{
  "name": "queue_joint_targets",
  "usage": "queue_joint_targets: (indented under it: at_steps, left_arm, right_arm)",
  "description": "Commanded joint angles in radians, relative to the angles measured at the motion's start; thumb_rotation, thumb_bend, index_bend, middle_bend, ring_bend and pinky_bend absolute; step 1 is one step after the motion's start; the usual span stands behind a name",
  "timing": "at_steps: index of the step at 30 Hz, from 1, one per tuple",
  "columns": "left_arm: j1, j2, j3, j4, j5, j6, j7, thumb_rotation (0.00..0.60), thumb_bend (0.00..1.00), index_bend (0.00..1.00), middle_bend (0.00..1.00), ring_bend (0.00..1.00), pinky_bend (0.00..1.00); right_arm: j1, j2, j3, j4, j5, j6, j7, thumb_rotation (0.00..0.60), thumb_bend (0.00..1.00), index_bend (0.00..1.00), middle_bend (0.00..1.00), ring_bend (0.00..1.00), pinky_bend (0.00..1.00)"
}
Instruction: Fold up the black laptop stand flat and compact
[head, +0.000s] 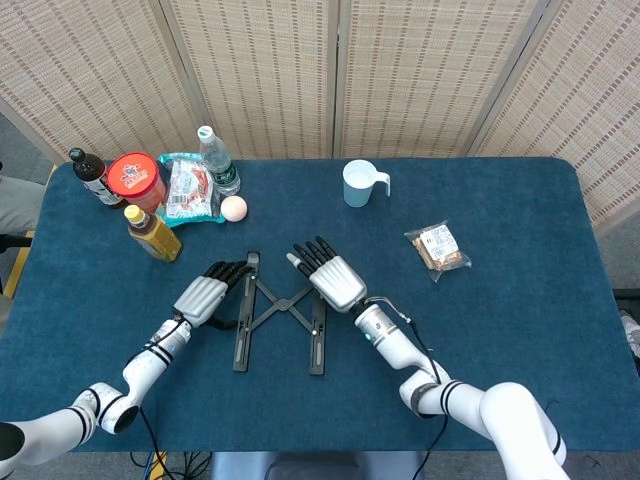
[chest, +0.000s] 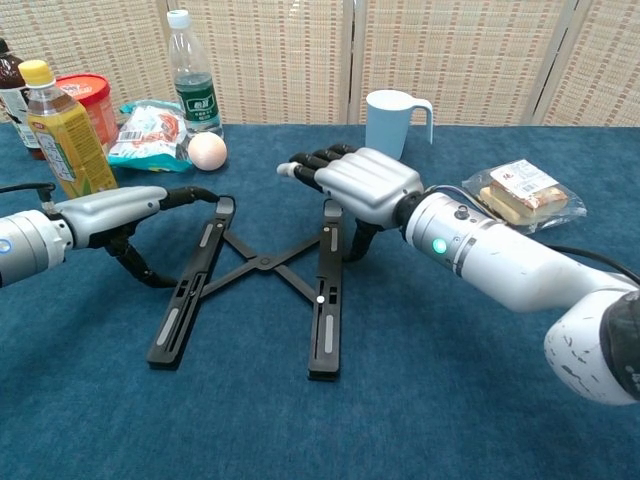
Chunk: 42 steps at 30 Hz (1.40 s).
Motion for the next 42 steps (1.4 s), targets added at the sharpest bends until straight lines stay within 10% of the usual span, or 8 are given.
queue_joint_targets:
  at_steps: [1,34,42]
  left_arm:
    - [-0.002,0.002,0.0,-0.002,0.0,-0.002,-0.002,0.6,0.15,0.0,0.0,0.0,0.0]
    - [-0.035,0.011,-0.004,-0.059,0.017,-0.009,-0.012,0.6,0.15,0.0,0.0,0.0,0.0]
    - [-0.004,0.058,-0.008,-0.092,-0.013,0.016,0.016,0.6,0.15,0.0,0.0,0.0,0.0]
  right_arm:
    - [0.004,-0.008,0.005,0.009,-0.002,0.005,0.01,0.6,0.0,0.0,0.0,0.0,0.0]
    - [0.059,-0.121,0.036,0.086,-0.027,0.062,0.048,0.6,0.0,0.0,0.0,0.0,0.0]
    - [0.044,-0.009,-0.006,-0.035,-0.058,0.039,0.053,0.6,0.0,0.0,0.0,0.0,0.0]
